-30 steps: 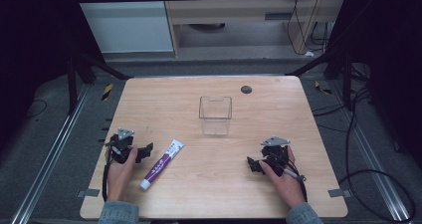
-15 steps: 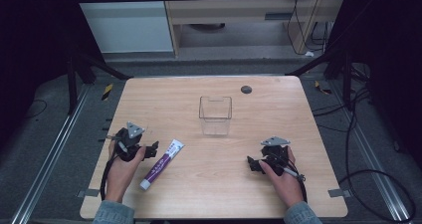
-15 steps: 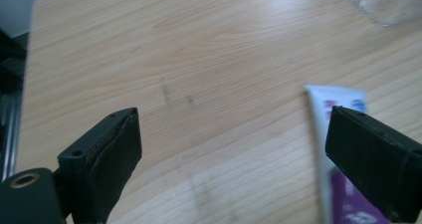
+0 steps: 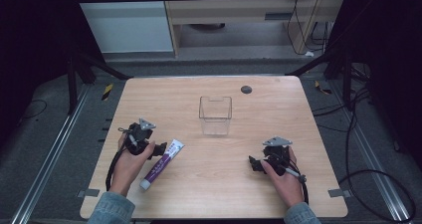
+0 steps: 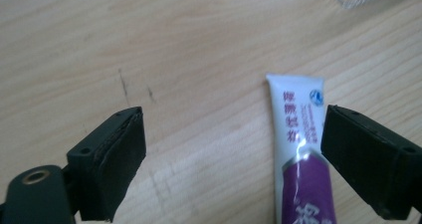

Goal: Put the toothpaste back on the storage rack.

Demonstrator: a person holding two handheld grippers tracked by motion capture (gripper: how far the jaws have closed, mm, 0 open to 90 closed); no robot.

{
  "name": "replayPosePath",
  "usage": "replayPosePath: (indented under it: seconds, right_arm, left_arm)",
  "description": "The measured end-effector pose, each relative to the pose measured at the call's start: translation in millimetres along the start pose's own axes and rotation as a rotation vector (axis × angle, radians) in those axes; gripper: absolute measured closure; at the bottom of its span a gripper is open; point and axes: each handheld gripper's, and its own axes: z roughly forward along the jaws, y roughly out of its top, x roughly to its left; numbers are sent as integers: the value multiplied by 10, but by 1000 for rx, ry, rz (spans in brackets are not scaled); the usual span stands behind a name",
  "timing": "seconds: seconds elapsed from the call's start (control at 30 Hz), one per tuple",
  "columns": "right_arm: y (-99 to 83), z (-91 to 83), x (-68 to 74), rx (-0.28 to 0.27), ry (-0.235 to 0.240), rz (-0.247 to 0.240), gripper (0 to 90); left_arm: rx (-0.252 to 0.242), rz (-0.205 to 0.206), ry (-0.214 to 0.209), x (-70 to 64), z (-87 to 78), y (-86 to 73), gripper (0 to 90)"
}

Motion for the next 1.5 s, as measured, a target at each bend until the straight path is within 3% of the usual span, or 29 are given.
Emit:
replayPosePath:
  seconds: [0.13, 0.37, 0.47, 0.63, 0.8, 1.0, 1.1, 1.13, 1.2, 1.3, 1.5]
  right_arm:
    - [-23, -22, -25, -1, -6, 6, 29]
    - [-12, -9, -31, 9, 10, -1, 4]
    - [-14, -11, -37, 8, 14, -3, 5]
    - [-18, -14, -43, 8, 14, -8, 5]
    - [-13, -9, -60, 10, 16, -13, 5]
    - [-13, -7, -65, 8, 13, -8, 4]
    - [-12, -7, -64, 8, 15, -7, 5]
    - [-14, -8, -65, 7, 13, -9, 4]
    - [-14, -8, -64, 7, 12, -9, 4]
    - [-14, -8, -65, 8, 12, -9, 4]
    - [-14, -8, -66, 7, 12, -10, 4]
  left_arm:
    - [17, -18, -19, 57, 17, -98, 86]
    - [27, -19, -25, 121, -40, -107, 97]
    - [60, -11, -37, 86, -59, -98, 115]
    - [49, -10, -51, 31, -72, -59, 98]
    - [89, 7, -31, -62, 39, -4, 96]
    - [115, 33, -58, -114, 38, 27, 111]
    - [125, 47, -67, -141, 56, 23, 194]
    - [155, 70, -91, -184, 101, 9, 207]
    - [173, 93, -92, -219, 143, 0, 256]
    - [194, 101, -98, -234, 178, -2, 292]
    - [228, 118, -148, -258, 248, 30, 429]
